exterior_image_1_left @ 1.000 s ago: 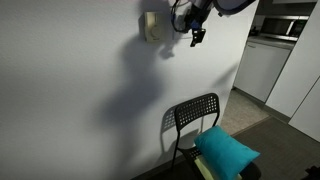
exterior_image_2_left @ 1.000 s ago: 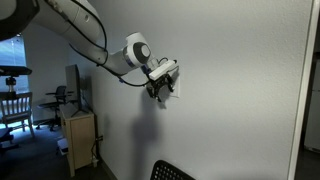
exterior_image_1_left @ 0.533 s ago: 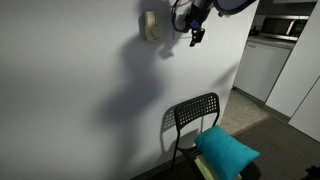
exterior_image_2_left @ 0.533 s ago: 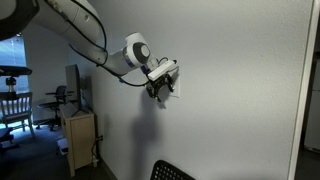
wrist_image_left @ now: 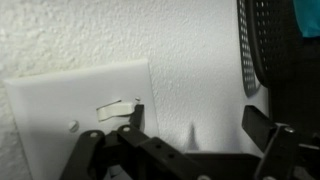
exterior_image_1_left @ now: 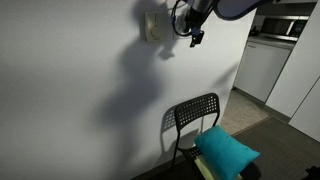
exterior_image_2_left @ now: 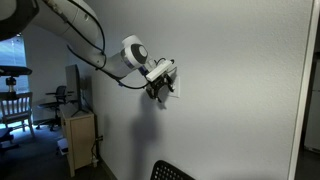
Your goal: Push the switch on the right upwards
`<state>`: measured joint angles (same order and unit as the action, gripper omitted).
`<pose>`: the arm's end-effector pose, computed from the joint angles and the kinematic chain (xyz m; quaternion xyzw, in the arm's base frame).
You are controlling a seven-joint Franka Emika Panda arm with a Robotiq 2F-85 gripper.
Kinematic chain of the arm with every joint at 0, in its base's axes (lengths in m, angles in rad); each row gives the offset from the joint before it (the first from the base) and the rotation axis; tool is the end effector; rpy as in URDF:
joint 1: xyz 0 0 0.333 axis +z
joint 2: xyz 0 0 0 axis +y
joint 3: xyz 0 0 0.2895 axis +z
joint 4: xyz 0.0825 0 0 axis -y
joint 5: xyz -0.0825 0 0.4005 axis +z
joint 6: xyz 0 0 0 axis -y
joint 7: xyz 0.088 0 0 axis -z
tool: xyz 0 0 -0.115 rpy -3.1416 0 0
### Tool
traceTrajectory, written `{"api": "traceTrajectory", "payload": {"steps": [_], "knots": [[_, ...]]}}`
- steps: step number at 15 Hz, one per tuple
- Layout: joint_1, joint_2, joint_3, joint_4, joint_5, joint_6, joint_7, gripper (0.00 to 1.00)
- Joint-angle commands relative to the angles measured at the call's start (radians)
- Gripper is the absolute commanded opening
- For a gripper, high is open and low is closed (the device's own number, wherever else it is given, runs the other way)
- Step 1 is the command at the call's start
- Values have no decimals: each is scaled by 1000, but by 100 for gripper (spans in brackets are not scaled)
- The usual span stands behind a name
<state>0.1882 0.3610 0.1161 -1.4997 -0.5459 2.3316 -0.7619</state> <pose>0.6918 0.1930 0.4809 0.7462 0.5875 0.1729 0.2610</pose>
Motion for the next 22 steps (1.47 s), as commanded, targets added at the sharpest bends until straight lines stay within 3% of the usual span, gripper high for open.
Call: {"api": "traceTrajectory", "payload": {"steps": [1,7,14,22], "knots": [[4,-35,-41,-5,-96,28,39,100],[0,-60,-35,-14,-168,17,99,100],[-3,-88,-18,-52,-134,-17,104,100],[-34,-282,-4,-294,-108,-27,179,100]]}}
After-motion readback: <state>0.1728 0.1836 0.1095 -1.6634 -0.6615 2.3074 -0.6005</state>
